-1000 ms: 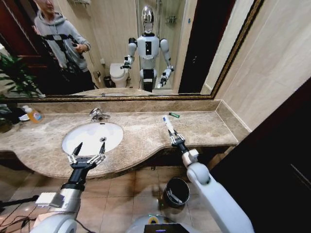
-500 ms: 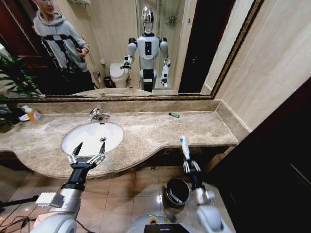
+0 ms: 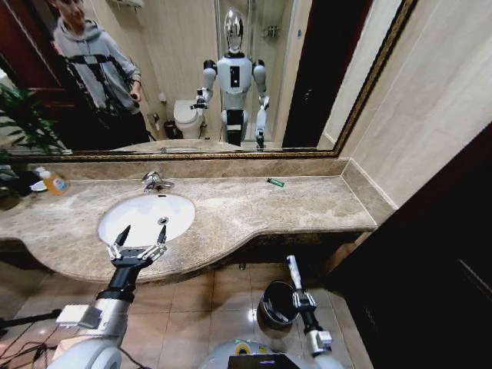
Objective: Pick up the trash from the sink and place it in the trash bin.
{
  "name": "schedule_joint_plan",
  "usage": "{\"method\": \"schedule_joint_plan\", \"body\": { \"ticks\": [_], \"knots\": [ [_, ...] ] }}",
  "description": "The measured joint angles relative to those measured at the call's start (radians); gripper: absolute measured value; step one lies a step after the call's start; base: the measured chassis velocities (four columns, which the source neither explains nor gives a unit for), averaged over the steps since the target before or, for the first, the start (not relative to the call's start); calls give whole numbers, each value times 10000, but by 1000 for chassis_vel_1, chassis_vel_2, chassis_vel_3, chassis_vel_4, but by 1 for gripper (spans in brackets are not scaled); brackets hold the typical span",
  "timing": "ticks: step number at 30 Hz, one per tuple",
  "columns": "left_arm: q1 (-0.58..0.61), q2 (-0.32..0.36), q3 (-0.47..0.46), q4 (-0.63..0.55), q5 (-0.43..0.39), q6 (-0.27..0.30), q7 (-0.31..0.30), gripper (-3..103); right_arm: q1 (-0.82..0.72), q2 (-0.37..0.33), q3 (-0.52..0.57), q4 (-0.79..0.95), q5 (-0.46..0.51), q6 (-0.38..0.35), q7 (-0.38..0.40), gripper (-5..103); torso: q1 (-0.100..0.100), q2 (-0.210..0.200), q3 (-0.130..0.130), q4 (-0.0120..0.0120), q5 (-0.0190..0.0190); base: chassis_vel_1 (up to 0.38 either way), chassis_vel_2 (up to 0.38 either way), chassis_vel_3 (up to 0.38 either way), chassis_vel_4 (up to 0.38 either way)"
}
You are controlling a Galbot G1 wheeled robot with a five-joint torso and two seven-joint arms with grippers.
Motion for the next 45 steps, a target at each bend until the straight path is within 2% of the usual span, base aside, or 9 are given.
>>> {"method": "schedule_joint_plan", "body": {
  "ticks": [11,17,19,21,31,36,41,43,45],
  "knots": [
    [-1,0,0,0,0,0,0,100,1761,738,18,-3497,-332,-369,-941,24,0,0,-1,-1,-3,0,0,0,0],
    [-1,0,0,0,0,0,0,100,3096,1220,181,-5527,-304,-1110,-1426,24,0,0,0,0,0,0,0,0,0],
    [-1,0,0,0,0,0,0,100,3197,1243,200,-5670,-306,-1179,-1453,24,0,0,0,-1,-1,0,0,0,0],
    [-1,0,0,0,0,0,0,100,3465,1330,245,-5942,-241,-1667,-1517,24,0,0,0,0,-4,0,0,0,0],
    [-1,0,0,0,0,0,0,100,3399,1365,255,-5830,-15,-2123,-1758,24,0,0,-1,-1,-3,0,0,0,0],
    [0,0,0,0,0,0,0,100,3236,1277,335,-5661,-557,-2580,-1761,22,0,0,-1,-1,-3,0,0,0,0],
    [-1,0,0,0,0,1,0,100,3048,1245,400,-5492,-563,-2650,-1687,44,0,0,-1,-2,-3,0,0,0,0],
    [0,0,0,0,0,0,0,100,3002,1242,400,-5442,-558,-2642,-1683,44,0,1,-1,-2,-3,0,0,0,0],
    [-1,0,0,0,0,0,0,100,2910,1243,393,-5336,-546,-2573,-1660,60,0,0,-1,-1,-3,0,0,0,0]
  ]
}}
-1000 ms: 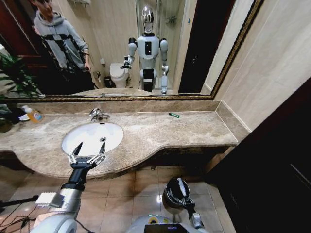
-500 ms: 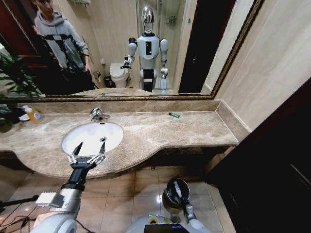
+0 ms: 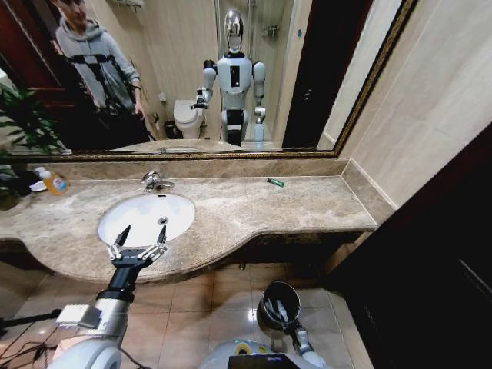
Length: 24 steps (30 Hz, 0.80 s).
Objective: Pick up the trash from the sink and place it in the trash bin.
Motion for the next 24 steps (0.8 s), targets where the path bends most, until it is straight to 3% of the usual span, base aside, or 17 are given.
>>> {"method": "schedule_joint_plan", "body": {
  "ticks": [2,5,10,12,21,24],
  "knots": [
    [0,0,0,0,0,0,0,100,-39,0,-5,46,2,37,10,60,0,0,0,0,0,0,0,0,0],
    [0,0,0,0,0,0,0,100,-238,-18,-46,264,5,108,12,78,0,0,0,0,1,0,0,0,0],
    [0,0,0,0,0,0,0,100,-408,-47,-49,427,5,180,11,88,0,0,0,0,0,0,0,0,0],
    [0,0,0,0,0,0,0,100,-486,-43,-46,485,4,249,13,97,0,0,0,0,0,0,0,0,0],
    [0,0,0,0,0,0,0,100,-735,56,-58,697,-100,667,195,100,0,0,0,0,1,0,0,0,0],
    [0,1,0,0,0,0,0,100,-1095,-16,-97,1335,-593,1150,538,100,0,0,0,0,3,0,0,0,0]
  ]
}}
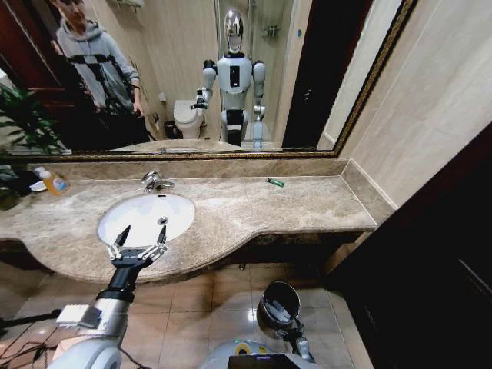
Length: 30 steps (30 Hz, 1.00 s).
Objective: Pick up the trash from the sink and place it in the trash bin.
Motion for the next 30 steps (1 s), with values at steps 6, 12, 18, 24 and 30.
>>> {"method": "schedule_joint_plan", "body": {
  "ticks": [6,12,18,24,30],
  "knots": [
    [0,-1,0,0,0,1,1,100,-1945,-558,19,4548,-610,37,1373,100,-1,1,-1,0,-1,0,0,0,0],
    [0,-1,0,0,0,0,0,100,-3663,-1269,308,7706,-1150,119,1652,100,0,0,-1,-1,-4,0,0,0,0],
    [0,-1,0,0,0,0,1,100,-5090,-1647,406,10410,-870,2,1504,100,-1,1,-1,-2,-3,0,0,0,0],
    [0,0,0,0,0,0,0,100,-5696,-1684,799,13041,-598,-560,911,100,-1,1,-1,-1,-3,0,0,0,0],
    [0,-1,0,0,0,0,0,100,-4490,-1705,837,14708,453,-2564,64,100,-1,1,0,-2,-3,0,0,0,0]
  ]
}}
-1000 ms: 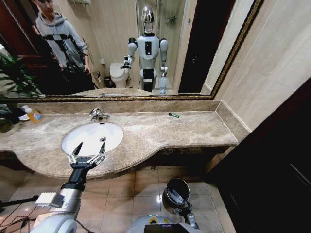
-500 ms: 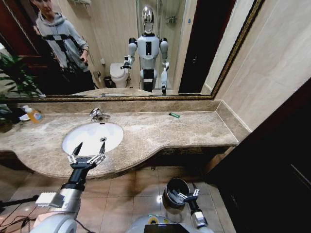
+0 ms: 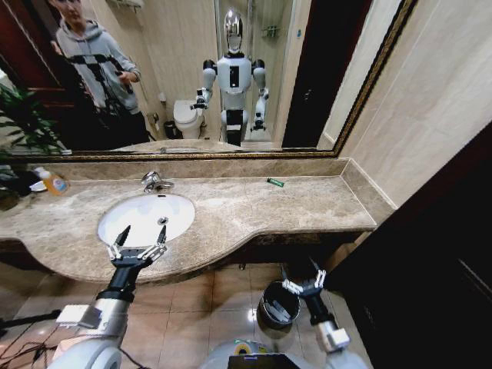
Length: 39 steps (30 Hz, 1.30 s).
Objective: Pick up the trash from the sink and place it in the trash bin.
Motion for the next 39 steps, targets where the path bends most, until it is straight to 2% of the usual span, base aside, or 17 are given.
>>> {"method": "schedule_joint_plan", "body": {
  "ticks": [1,3,8,11,12,15,16,19,23,24,31,35,39],
  "knots": [
    [0,0,0,0,0,0,0,100,0,0,0,0,0,0,0,100,0,0,0,0,0,0,0,0,0],
    [0,0,0,0,0,0,-1,100,1461,-17,-116,-229,0,-539,-238,100,2,-1,1,5,1,0,0,0,0],
    [0,0,0,0,0,0,0,100,2726,-149,-425,-632,405,-1169,-329,100,3,-1,2,2,-1,0,0,0,0],
    [0,0,0,0,0,0,0,100,4232,-129,-752,-1434,634,-1611,-450,100,2,-1,2,2,0,0,0,0,0],
    [0,0,0,0,0,0,0,100,4232,-129,-752,-1434,634,-1611,-450,100,2,-1,2,2,0,0,0,0,0],
    [0,0,0,0,0,0,1,100,5961,-84,-1081,-2675,1250,-2245,-749,100,3,-2,3,4,0,0,0,0,0],
    [0,0,0,0,0,0,1,100,5961,-84,-1081,-2675,1250,-2245,-749,100,3,-2,3,4,0,0,0,0,0],
    [0,0,0,0,0,0,0,100,7168,-15,-1220,-3692,1433,-3057,-1007,100,3,-2,2,-1,0,0,0,0,0],
    [0,0,1,0,0,0,3,100,8176,33,-1483,-4473,1491,-3381,-1158,100,2,-2,2,1,1,0,0,0,0],
    [0,0,0,0,0,0,0,100,9031,70,-1752,-5241,1641,-3500,-1216,100,2,-1,1,2,-3,0,0,0,0],
    [0,0,0,0,0,0,0,100,10644,398,-2109,-7142,1405,-3409,-1501,100,3,-2,2,2,-1,0,0,0,0],
    [0,-1,-1,0,0,0,-2,100,11636,611,-2241,-8879,1336,-3387,-1988,100,2,-2,1,5,-1,0,0,0,0],
    [0,0,0,0,0,0,0,100,12256,572,-2197,-9773,1279,-4051,-2597,100,2,-2,1,1,0,0,0,0,0]
  ]
}}
